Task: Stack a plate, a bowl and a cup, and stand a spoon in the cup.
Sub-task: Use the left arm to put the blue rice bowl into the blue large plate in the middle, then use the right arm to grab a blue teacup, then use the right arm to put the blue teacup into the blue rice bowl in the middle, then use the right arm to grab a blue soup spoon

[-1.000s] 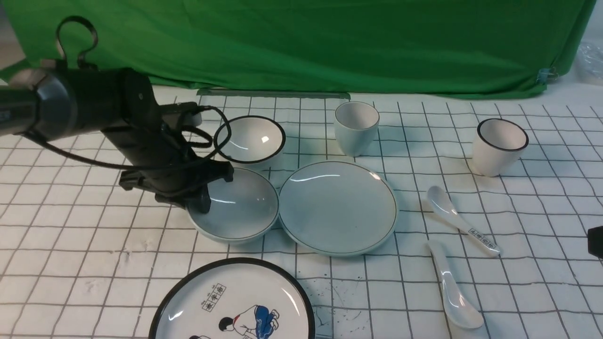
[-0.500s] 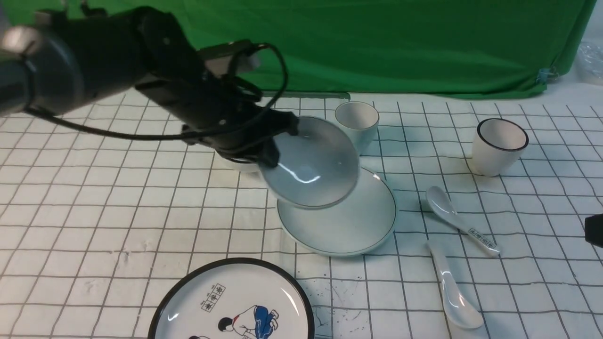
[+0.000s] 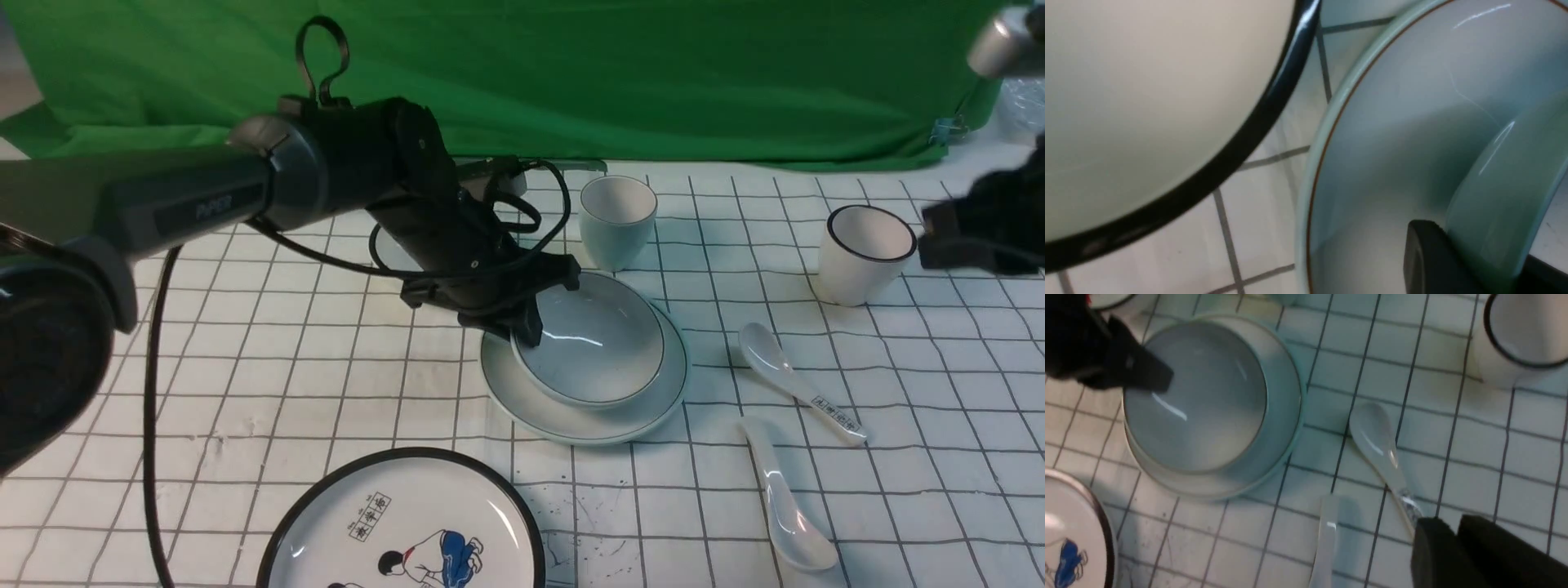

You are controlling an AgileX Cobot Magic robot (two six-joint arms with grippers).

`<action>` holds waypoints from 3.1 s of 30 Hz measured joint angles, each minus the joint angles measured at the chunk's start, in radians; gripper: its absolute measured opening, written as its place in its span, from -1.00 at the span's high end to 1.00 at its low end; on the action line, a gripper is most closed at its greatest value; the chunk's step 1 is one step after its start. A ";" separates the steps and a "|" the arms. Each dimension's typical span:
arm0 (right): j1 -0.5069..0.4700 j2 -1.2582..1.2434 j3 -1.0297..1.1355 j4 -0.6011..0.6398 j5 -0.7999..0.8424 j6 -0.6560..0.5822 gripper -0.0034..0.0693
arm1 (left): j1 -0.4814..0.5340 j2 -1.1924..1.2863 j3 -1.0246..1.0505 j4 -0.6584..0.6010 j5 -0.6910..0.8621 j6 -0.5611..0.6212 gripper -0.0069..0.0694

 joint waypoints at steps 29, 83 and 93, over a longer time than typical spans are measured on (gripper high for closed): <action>0.091 1.088 -0.993 0.118 0.009 -0.030 0.41 | 0.000 -0.463 -0.008 0.319 0.321 -0.058 0.81; 0.290 0.580 -0.695 -0.225 0.395 -0.022 -0.40 | 0.000 -0.947 0.289 0.441 0.354 -0.111 0.82; 0.255 0.328 -0.147 -0.270 0.248 0.141 -0.48 | 0.001 -0.947 0.298 0.396 0.358 -0.106 0.82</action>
